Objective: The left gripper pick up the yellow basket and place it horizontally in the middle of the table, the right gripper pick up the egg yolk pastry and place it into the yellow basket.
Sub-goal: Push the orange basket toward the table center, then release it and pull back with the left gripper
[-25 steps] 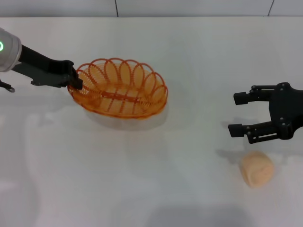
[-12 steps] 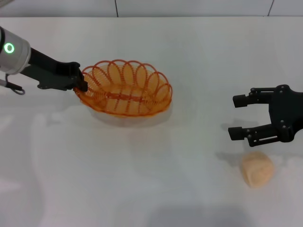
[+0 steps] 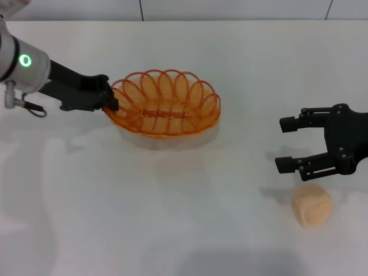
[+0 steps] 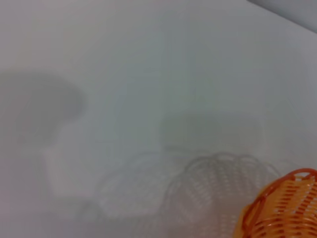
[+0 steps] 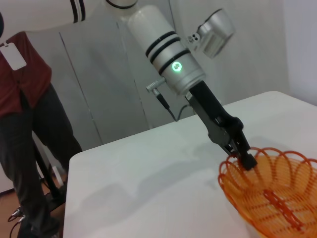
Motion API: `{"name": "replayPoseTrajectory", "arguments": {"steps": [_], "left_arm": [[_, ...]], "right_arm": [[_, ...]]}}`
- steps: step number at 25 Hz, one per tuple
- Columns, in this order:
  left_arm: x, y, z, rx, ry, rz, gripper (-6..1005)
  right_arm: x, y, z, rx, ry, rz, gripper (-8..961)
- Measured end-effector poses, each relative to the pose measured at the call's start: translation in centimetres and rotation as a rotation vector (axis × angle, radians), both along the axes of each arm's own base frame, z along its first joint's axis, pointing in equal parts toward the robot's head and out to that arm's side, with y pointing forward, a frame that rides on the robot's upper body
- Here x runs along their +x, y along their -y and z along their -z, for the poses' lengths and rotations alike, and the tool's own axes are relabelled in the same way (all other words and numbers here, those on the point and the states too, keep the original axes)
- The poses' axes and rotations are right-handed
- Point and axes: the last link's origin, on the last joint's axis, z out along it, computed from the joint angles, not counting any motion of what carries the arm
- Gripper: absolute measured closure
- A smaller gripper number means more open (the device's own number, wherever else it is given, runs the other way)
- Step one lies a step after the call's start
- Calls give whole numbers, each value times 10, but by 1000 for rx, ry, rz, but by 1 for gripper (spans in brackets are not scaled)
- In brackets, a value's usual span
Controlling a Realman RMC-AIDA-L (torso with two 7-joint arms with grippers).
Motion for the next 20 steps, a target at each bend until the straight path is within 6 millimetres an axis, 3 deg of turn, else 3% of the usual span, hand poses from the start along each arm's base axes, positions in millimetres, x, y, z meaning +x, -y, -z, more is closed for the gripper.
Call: {"name": "replayPoseTrajectory", "arguments": {"steps": [20], "left_arm": [[6, 3, 41, -41, 47, -4, 923]], "right_arm": [[-3, 2, 0, -30, -1, -18, 99]]}}
